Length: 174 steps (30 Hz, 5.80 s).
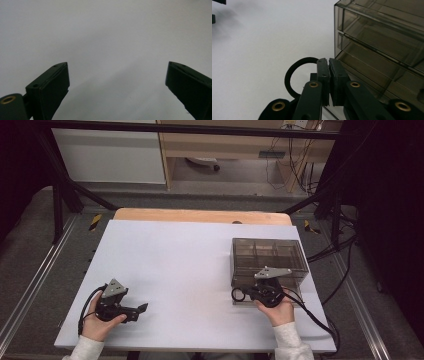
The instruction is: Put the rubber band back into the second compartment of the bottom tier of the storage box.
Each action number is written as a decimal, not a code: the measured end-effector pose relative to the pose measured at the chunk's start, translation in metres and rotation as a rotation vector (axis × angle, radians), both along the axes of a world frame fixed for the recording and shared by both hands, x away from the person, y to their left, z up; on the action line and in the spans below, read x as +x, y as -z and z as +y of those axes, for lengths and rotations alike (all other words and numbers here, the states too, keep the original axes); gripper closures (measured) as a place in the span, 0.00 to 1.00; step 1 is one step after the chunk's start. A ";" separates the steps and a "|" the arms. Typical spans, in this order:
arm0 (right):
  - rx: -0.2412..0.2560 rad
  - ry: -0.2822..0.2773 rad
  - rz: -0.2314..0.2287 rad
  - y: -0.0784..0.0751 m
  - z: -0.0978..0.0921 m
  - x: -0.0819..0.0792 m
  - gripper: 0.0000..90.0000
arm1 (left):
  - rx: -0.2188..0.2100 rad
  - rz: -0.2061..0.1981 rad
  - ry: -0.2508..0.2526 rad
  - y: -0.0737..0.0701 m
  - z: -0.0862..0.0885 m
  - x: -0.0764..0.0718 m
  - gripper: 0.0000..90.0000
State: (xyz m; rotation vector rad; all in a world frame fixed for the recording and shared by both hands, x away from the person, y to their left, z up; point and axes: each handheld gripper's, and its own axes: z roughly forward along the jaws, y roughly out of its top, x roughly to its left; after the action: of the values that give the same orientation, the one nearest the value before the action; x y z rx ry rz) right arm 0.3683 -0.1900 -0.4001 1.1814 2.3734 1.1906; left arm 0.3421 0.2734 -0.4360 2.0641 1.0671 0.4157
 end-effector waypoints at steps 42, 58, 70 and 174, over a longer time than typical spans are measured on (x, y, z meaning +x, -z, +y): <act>-0.044 0.153 0.000 0.004 -0.048 0.006 0.97 | 0.001 -0.001 0.002 0.000 0.000 0.000 0.06; -0.070 0.186 0.005 0.009 -0.057 0.008 0.97 | 0.002 -0.001 0.002 0.000 0.000 0.000 0.06; -0.108 0.199 0.015 0.014 -0.059 0.009 0.97 | 0.000 -0.002 0.002 -0.001 0.000 0.000 0.06; -0.017 0.130 -0.025 0.018 -0.078 -0.025 0.02 | -0.003 0.003 0.008 0.002 0.000 0.001 0.06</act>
State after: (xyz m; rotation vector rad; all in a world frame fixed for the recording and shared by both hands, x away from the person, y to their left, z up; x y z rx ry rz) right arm 0.3437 -0.2677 -0.4181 1.2867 2.2457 1.1350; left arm 0.3428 0.2732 -0.4378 2.0661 1.0605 0.4061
